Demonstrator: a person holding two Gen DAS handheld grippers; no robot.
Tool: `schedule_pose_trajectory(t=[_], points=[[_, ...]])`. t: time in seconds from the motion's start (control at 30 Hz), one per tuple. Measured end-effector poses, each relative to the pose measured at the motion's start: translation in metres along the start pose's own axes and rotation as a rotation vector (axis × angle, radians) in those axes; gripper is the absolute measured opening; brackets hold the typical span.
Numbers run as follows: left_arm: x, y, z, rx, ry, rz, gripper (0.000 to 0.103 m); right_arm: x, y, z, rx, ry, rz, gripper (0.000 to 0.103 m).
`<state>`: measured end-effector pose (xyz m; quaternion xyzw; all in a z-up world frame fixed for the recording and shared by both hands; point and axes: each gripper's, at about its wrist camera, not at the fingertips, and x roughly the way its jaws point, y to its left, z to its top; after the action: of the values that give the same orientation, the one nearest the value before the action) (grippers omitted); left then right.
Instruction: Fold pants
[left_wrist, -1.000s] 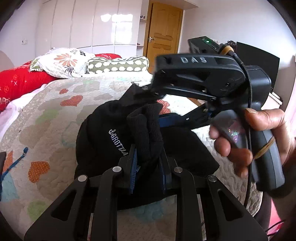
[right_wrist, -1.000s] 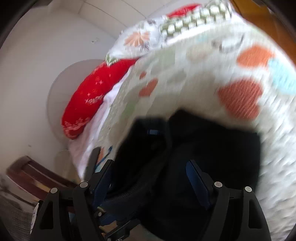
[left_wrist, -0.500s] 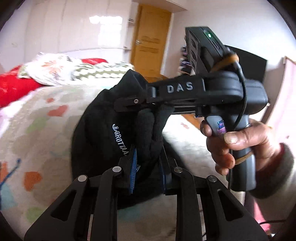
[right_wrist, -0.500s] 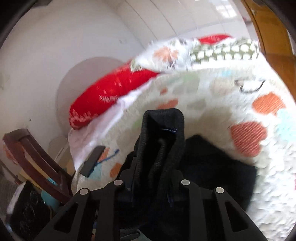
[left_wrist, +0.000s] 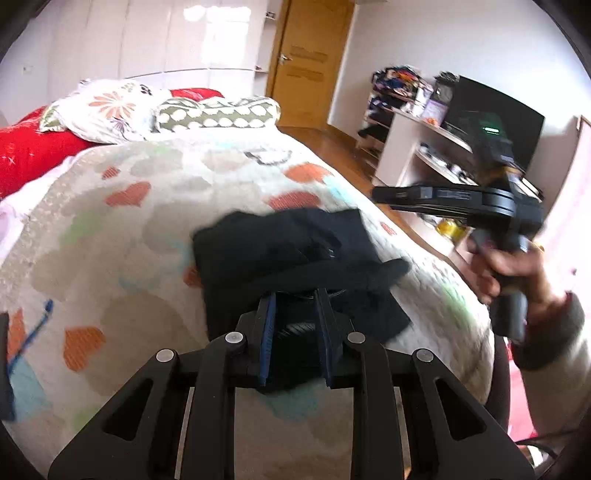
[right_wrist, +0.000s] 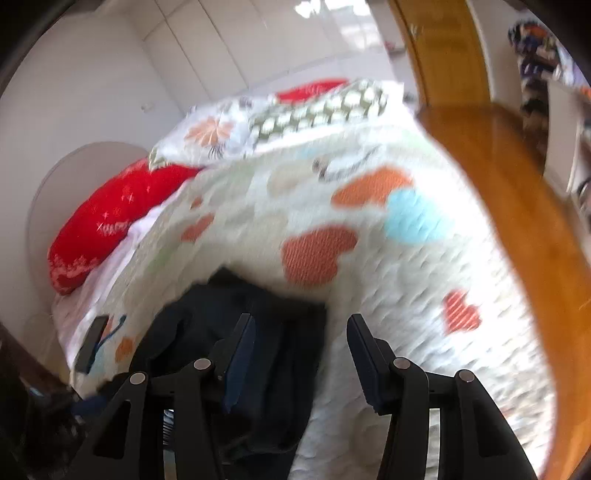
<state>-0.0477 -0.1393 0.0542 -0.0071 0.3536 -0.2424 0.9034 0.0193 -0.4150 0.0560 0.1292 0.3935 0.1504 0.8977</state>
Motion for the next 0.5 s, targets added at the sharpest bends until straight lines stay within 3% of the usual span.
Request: schedule_pose_trajectory(t=[0.1, 0.23, 0.33, 0.4, 0.43, 0.5], points=[[0.005, 0.000, 0.004, 0.012, 0.036, -0.083, 0.020, -0.008, 0.019, 0.009, -0.014, -0.053, 0.162, 0.050], [0.004, -0.013, -0.008, 0.067, 0.097, -0.149, 0.044, 0.015, 0.055, 0.007, -0.114, -0.013, 0.127, 0.050], [-0.007, -0.019, -0.016, 0.102, 0.096, -0.150, 0.044, 0.041, 0.063, 0.002, -0.124, 0.072, 0.191, 0.050], [-0.014, -0.016, -0.014, 0.097, 0.073, -0.136, 0.049, 0.056, 0.062, -0.008, -0.151, 0.109, 0.152, 0.050], [-0.014, -0.011, -0.009, 0.084, 0.061, -0.120, 0.058, 0.065, 0.062, -0.010, -0.178, 0.121, 0.104, 0.046], [-0.010, 0.002, 0.003, 0.041, 0.037, -0.066, 0.065, 0.077, 0.056, -0.018, -0.261, 0.120, -0.016, 0.047]])
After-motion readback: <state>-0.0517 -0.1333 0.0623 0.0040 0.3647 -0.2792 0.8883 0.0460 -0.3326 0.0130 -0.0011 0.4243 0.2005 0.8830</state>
